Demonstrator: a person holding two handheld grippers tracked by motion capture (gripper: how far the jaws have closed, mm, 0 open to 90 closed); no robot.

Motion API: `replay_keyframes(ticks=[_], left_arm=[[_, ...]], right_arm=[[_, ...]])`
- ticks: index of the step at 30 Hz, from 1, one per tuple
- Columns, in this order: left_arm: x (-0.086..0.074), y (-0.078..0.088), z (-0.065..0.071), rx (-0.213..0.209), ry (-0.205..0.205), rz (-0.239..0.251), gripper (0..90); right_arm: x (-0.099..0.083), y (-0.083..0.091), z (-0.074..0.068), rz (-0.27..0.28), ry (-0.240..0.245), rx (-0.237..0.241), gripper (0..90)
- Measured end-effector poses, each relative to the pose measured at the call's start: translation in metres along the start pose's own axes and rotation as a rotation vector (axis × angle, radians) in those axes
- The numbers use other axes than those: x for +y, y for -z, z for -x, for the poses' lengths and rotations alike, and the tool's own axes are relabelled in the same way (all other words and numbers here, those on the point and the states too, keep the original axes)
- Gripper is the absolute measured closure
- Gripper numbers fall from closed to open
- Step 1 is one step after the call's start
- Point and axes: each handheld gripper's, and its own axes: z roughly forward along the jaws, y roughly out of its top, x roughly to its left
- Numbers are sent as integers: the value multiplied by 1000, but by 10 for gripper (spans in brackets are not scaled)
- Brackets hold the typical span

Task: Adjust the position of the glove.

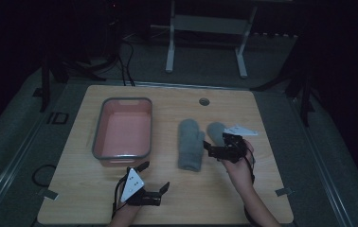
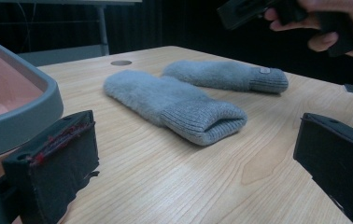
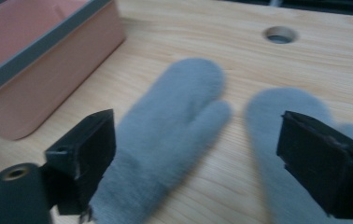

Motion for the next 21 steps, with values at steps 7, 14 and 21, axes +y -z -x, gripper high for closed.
replay_keyframes(ticks=[7, 14, 21], left_arm=[[0, 0, 0, -4, 0, -3, 1], [0, 0, 0, -9, 1, -5, 1], [0, -1, 0, -16, 4, -6, 1]], right_arm=[[10, -40, -24, -64, 23, 18, 113], [10, -74, -34, -119, 24, -19, 246], [-1, -104, -38, -189, 27, -82, 335]])
